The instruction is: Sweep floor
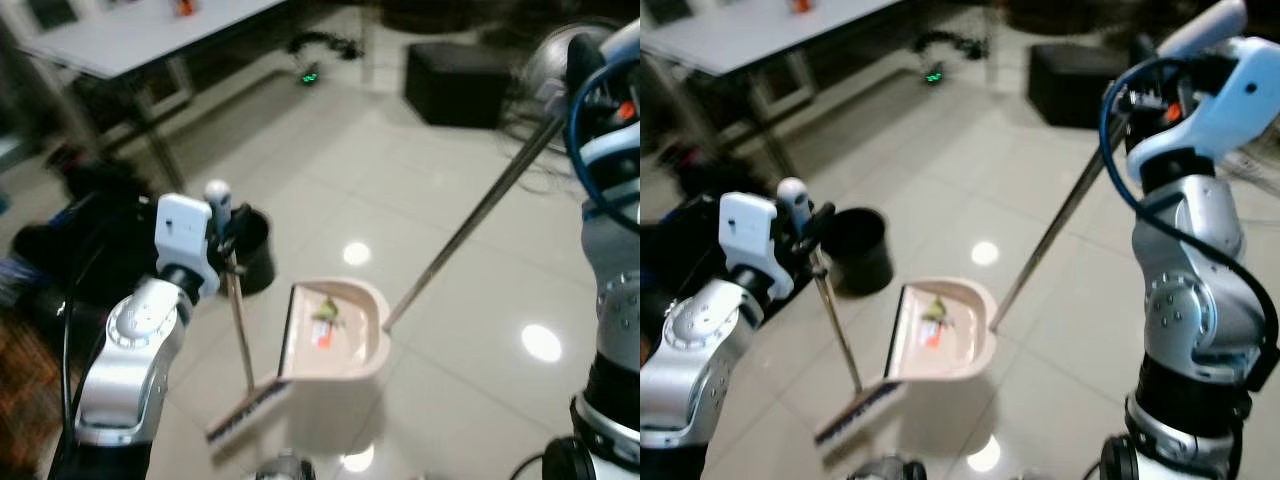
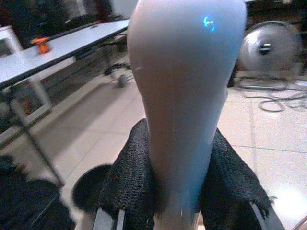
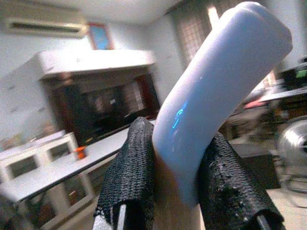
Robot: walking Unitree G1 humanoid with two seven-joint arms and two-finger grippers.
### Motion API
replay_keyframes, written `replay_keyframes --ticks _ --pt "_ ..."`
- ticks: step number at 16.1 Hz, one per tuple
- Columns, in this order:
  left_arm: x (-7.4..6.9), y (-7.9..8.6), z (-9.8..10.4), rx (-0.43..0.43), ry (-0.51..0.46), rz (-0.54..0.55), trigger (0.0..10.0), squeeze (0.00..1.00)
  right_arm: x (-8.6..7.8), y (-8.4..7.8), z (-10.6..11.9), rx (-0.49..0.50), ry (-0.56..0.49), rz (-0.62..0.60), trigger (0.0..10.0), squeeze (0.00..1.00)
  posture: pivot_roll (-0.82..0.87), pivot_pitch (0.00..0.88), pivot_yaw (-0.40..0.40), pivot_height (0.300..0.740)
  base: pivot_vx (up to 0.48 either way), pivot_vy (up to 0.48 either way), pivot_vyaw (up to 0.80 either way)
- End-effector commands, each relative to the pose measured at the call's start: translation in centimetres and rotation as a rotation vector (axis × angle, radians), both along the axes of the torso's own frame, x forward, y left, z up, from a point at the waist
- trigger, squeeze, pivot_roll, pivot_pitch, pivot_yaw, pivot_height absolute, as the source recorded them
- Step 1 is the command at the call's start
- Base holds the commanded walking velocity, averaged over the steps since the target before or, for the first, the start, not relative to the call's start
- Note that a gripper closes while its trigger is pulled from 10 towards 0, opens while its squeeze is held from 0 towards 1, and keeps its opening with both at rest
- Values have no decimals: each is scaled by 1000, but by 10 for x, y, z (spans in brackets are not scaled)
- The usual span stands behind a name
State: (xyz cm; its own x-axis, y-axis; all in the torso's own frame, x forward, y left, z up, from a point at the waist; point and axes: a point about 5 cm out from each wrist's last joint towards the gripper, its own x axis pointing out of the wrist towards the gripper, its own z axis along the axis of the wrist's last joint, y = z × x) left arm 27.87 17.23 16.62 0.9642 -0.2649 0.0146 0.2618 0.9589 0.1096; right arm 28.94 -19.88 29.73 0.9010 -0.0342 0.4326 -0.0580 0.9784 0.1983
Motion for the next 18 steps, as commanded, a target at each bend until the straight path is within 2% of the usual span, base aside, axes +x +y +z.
replay_keyframes --ticks 1,5,9,18 --pt "0 1 8 11 -31 -4 10000 0 0 2 5 3 -11 9 10000 0 -71 25 98 740 0 0 0" --pt "5 -2 8 9 -28 -15 10000 0 2 7 -1 -117 49 9 10000 0 -79 14 94 740 0 348 0" --pt "8 -4 8 8 -25 -26 10000 0 0 10 -7 -107 61 4 10000 0 -86 0 97 740 0 397 0" --pt "9 -2 6 13 -31 -30 10000 0 0 0 -3 -71 27 -37 10000 0 -84 0 97 740 0 402 0"
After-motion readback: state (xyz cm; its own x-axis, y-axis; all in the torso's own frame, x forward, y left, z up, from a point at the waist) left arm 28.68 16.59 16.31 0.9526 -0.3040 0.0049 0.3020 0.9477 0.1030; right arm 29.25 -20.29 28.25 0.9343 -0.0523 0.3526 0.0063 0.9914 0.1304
